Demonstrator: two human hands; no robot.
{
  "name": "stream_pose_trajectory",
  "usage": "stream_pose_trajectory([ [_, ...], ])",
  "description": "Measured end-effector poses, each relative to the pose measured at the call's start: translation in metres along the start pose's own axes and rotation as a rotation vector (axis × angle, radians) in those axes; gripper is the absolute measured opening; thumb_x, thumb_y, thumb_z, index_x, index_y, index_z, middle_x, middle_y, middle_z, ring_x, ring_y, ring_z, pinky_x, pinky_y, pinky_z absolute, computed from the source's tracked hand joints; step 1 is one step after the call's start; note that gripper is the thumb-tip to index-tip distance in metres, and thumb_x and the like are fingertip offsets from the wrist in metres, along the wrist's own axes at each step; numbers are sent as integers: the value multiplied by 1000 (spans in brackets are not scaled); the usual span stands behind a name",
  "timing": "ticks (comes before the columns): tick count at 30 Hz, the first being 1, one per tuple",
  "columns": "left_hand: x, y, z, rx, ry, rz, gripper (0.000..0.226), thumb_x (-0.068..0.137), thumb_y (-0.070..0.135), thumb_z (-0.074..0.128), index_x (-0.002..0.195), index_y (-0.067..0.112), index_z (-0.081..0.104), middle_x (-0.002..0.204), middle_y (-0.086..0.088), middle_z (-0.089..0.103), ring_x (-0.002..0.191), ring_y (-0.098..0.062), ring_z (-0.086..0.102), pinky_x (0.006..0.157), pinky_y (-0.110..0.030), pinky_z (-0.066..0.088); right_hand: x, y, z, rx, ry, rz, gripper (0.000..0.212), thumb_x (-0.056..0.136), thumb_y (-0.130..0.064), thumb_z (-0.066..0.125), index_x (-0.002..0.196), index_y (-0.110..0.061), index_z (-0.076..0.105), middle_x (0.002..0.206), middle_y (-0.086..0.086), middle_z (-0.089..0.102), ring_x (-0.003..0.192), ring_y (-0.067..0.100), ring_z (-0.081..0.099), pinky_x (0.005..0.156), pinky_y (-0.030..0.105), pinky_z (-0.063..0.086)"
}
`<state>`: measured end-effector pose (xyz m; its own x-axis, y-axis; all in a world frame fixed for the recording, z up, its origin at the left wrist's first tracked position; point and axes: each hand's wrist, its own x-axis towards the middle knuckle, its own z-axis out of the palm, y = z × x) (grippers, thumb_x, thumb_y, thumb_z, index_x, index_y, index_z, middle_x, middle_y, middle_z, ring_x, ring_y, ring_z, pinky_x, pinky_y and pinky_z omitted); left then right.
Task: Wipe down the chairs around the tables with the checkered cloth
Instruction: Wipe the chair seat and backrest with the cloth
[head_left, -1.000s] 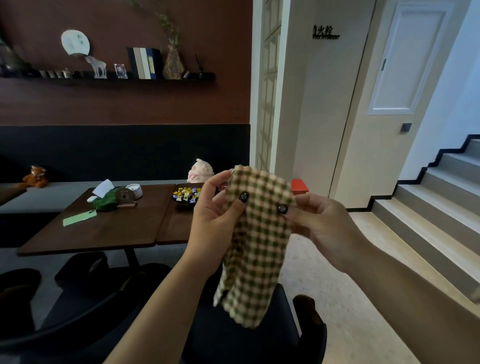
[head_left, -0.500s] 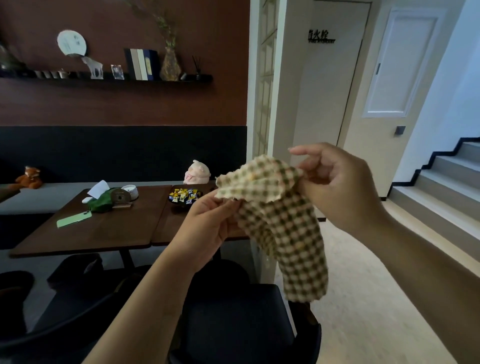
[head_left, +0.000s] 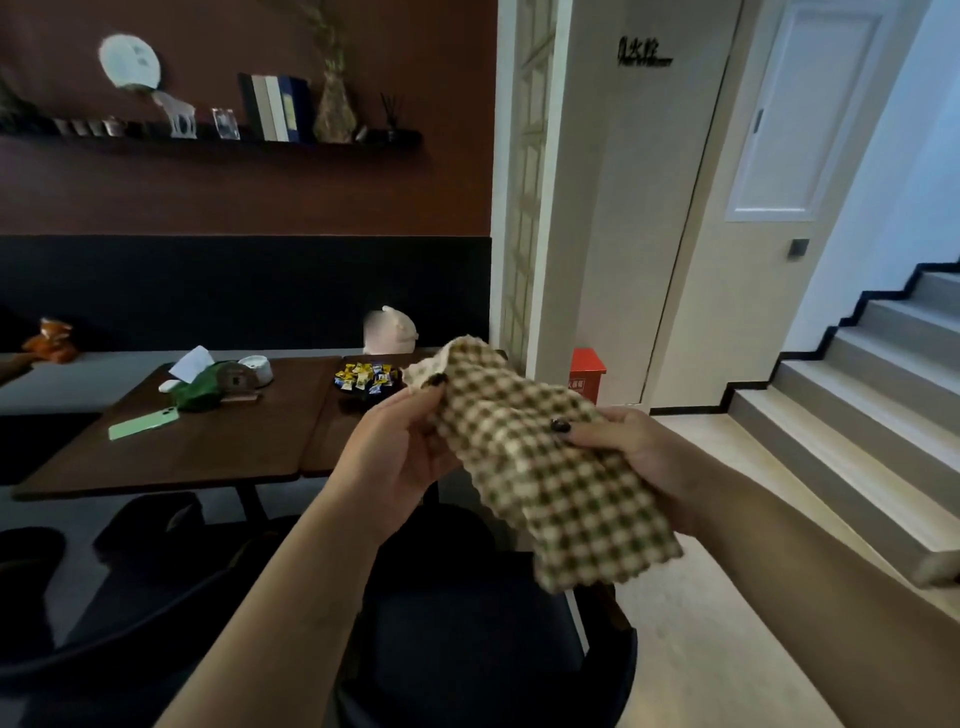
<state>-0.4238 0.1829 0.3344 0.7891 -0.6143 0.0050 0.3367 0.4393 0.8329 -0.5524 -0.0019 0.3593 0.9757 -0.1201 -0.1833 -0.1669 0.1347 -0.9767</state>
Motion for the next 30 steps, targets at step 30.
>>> stream_pose_trajectory([
  [30, 2, 18, 48, 103, -41, -29, 27, 103, 24, 41, 115, 10, 61, 106, -13, 73, 90, -26, 72, 68, -40, 60, 14, 41, 48, -998, 644, -837, 7, 80, -12, 66, 73, -12, 66, 77, 1, 59, 71, 19, 56, 64, 42, 50],
])
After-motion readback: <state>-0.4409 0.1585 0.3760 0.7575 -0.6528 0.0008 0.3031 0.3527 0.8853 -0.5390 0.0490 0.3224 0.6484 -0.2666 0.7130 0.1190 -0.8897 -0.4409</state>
